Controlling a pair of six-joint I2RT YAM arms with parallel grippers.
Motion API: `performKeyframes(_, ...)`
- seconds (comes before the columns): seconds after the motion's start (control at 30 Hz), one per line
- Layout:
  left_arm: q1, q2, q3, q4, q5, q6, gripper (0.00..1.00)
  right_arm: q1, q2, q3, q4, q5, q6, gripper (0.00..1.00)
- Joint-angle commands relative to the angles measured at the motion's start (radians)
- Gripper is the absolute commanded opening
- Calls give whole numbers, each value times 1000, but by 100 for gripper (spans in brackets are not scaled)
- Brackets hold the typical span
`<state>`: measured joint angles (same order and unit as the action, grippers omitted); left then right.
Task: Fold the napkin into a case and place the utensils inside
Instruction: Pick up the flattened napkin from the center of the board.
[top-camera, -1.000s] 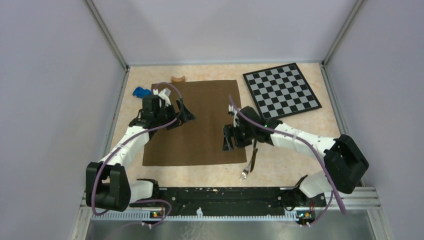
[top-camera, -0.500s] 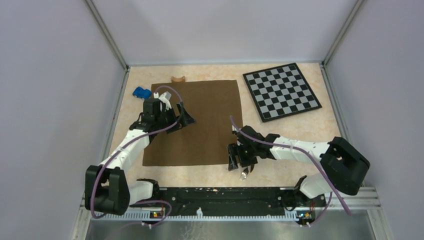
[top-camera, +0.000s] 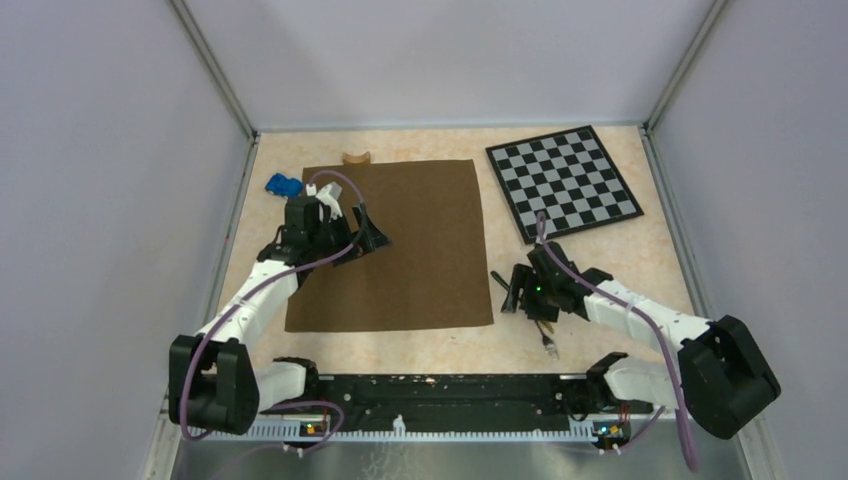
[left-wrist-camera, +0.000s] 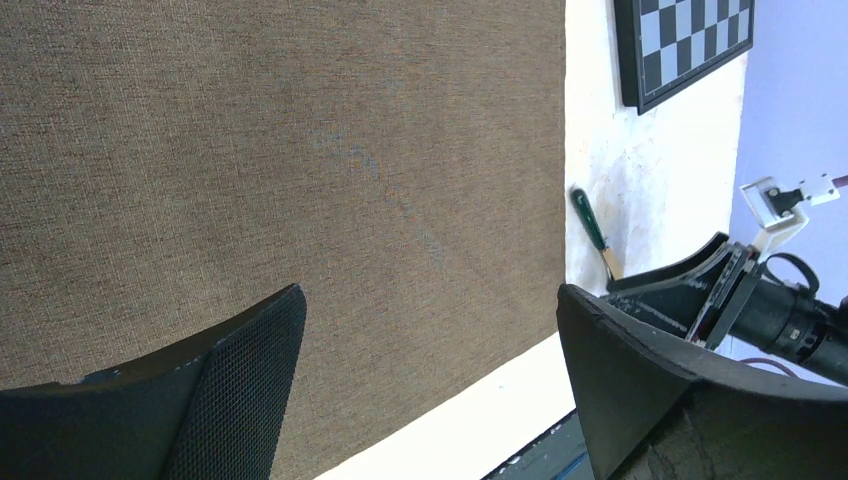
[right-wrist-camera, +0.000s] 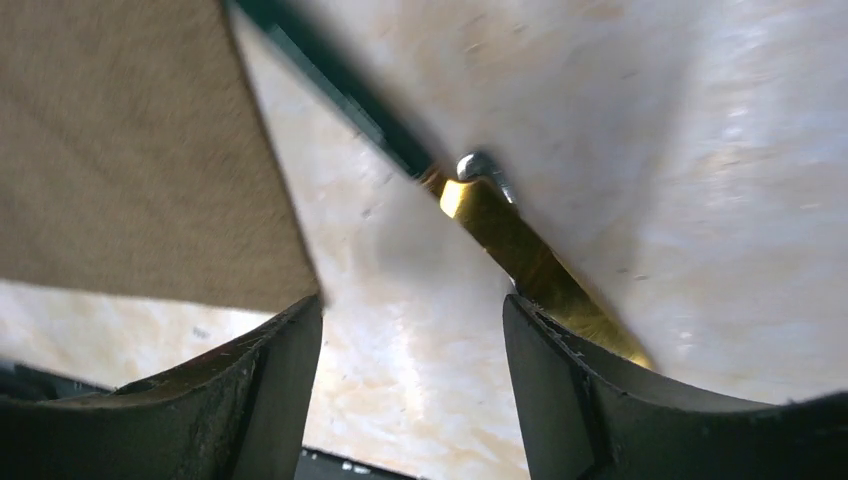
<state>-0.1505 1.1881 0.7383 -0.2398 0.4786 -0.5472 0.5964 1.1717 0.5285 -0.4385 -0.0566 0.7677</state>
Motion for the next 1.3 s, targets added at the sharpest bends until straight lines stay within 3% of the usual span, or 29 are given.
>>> performKeyframes(0.0,-3,-39,13,11,-5,9,99,-58,-17,-20,-9,68,-74,66)
performKeyframes(0.17,-3,-50,14,-7,-19,4,99,21,91,73,-7,0,-85,59)
performKeyframes(0.33,-3,-81,13,-31,-41,-25,99,155,213,175,-146,147,120,57)
performKeyframes(0.47,-6,-115,4,-43,-63,-39,99,171,246,181,-116,146,178,57)
performKeyframes(0.7,-6,-145,-19,-32,-16,-24,99,78,351,255,-21,175,119,57)
performKeyframes(0.97,-6,-205,-36,-57,-22,-10,99,-82,362,243,83,242,16,61)
performKeyframes(1.13,-6,-224,-42,-61,-29,-8,99,-78,337,243,67,170,-30,63)
performKeyframes(1.27,-6,-224,-42,-59,-33,-11,99,19,283,235,-5,99,38,63)
